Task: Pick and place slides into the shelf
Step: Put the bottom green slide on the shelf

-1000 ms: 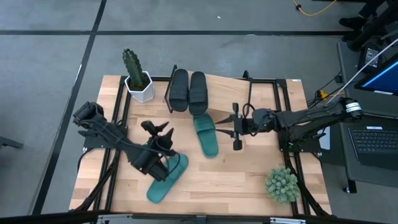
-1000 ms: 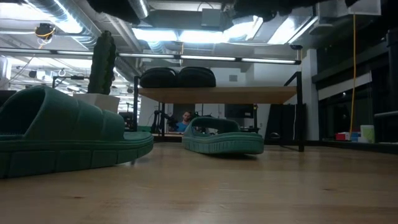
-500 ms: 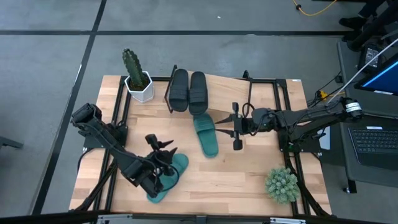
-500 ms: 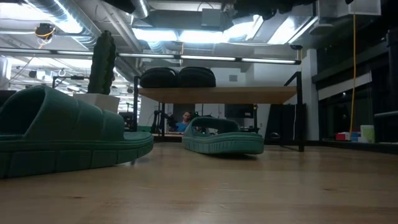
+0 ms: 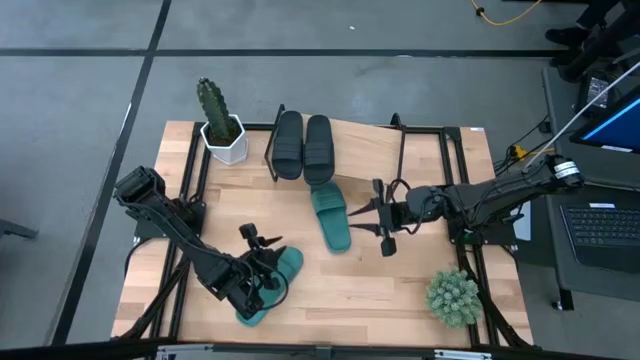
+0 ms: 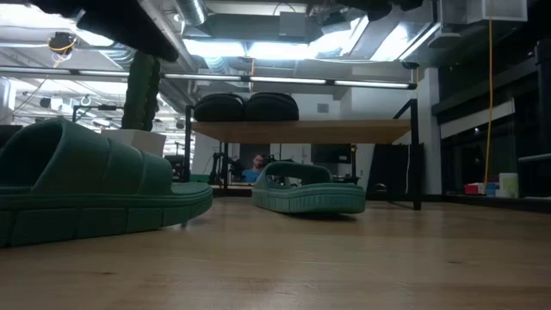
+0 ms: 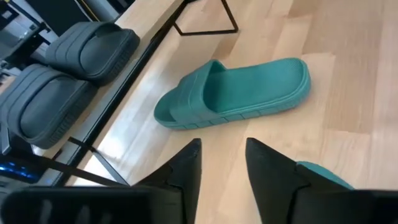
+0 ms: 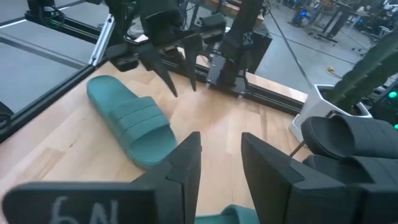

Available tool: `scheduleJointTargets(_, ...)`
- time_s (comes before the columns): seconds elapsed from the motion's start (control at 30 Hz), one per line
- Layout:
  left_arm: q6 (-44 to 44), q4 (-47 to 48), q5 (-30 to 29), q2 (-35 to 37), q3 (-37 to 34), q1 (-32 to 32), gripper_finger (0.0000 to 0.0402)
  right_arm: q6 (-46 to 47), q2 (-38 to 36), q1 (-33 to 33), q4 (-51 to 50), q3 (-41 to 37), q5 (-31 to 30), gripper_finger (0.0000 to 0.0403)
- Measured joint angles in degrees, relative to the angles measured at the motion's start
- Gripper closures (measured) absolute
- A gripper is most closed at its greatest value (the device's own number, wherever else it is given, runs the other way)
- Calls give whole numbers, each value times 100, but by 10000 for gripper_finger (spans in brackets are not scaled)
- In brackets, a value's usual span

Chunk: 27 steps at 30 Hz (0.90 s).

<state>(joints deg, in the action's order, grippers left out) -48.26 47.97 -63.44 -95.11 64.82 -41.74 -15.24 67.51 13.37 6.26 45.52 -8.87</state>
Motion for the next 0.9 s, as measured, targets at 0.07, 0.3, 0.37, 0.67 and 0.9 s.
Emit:
scheduleJointTargets(0.07, 89, -8, 18, 50, 0, -16, 302, 34, 0, 6, -10, -2, 0, 286)
scheduleJointTargets(0.3, 270, -166, 229, 488, 0, -200, 373, 319, 0, 29, -139, -4, -1, 286)
scheduleJointTargets(0.37, 511, -341, 147, 590, 0, -316, 392, 325, 0, 93, -173, -6, 0, 286)
scheduleJointTargets(0.67, 976, -1034, 365, 756, 0, -825, 399, 582, 10, 920, -166, -7, -48, 286)
scheduleJointTargets(0.9, 2222, -2387, 1274, 743, 2, -1071, 400, 1170, 434, 1777, 231, -7, -665, 286)
